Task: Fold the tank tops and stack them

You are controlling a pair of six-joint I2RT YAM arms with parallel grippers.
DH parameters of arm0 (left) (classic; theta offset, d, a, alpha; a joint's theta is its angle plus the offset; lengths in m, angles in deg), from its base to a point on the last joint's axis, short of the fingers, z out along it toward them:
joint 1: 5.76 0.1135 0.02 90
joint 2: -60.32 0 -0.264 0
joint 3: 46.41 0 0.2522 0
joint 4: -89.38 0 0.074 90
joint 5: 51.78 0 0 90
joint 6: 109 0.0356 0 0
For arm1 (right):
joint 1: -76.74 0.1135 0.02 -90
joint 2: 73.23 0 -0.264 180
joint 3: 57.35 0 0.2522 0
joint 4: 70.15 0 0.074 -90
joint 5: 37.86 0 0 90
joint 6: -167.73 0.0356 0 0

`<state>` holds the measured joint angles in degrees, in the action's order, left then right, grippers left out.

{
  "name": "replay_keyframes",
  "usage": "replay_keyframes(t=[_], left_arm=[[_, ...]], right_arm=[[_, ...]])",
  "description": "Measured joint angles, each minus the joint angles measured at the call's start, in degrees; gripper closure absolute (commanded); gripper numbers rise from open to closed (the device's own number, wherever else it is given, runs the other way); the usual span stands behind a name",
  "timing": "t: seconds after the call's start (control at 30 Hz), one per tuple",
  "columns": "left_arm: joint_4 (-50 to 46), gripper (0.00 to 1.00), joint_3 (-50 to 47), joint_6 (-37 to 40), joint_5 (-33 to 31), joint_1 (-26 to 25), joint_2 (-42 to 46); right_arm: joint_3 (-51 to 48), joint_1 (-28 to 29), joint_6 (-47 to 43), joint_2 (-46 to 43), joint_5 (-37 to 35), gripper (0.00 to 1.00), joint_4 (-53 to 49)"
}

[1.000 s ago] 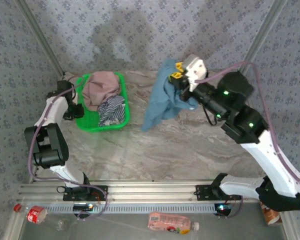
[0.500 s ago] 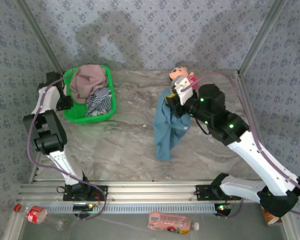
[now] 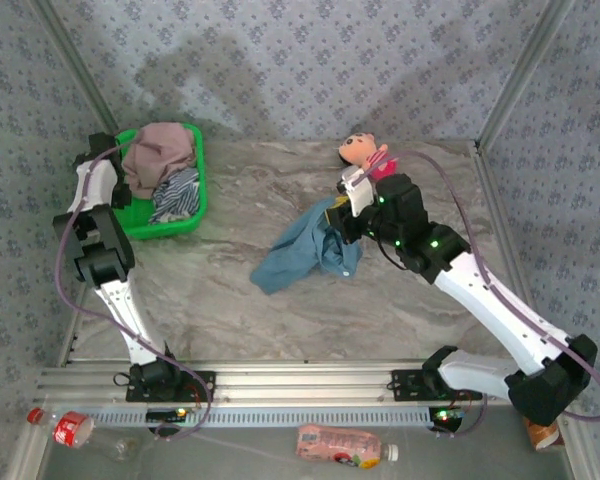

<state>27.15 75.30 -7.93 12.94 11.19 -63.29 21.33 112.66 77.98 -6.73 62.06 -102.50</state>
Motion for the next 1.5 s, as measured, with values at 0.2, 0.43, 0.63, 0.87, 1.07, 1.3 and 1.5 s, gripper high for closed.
replay_keyframes(t=[0.2, 0.43, 0.63, 0.87, 1.07, 1.3, 1.5], left_arm=[[-2.14, 0.42, 1.25, -0.15, -5.22, 0.31, -1.86], [-6.29, 0.23, -0.20, -4.00, -0.33, -0.76, 5.42], [-9.46, 0.22, -6.25, -9.22, 9.03, -5.42, 23.50], [-10.36, 0.22, -22.16, -17.92, 17.70, -20.52, 39.28], [-7.58, 0.23, -35.82, -28.61, 22.03, -36.68, 41.11], [2.05, 0.26, -46.10, -42.10, 25.31, -51.45, 40.04], [11.10, 0.33, -47.95, -47.69, 25.94, -54.42, 32.98]], right_arm=[[-2.60, -1.77, 1.42, 2.86, 1.97, 0.93, 0.15], [-5.46, -4.79, 3.34, 5.22, 3.58, 0.84, -0.17], [-8.44, -8.92, 3.85, 8.09, 4.07, 0.81, -1.79], [-9.94, -15.23, 3.50, 12.31, 2.08, 0.65, -3.93], [-10.25, -17.55, 2.51, 11.13, -1.29, 0.46, -8.85], [-17.66, -10.93, 9.49, -4.02, -0.20, 0.38, -11.43], [-23.96, -6.12, 12.87, -2.19, 1.40, 0.36, -8.92]])
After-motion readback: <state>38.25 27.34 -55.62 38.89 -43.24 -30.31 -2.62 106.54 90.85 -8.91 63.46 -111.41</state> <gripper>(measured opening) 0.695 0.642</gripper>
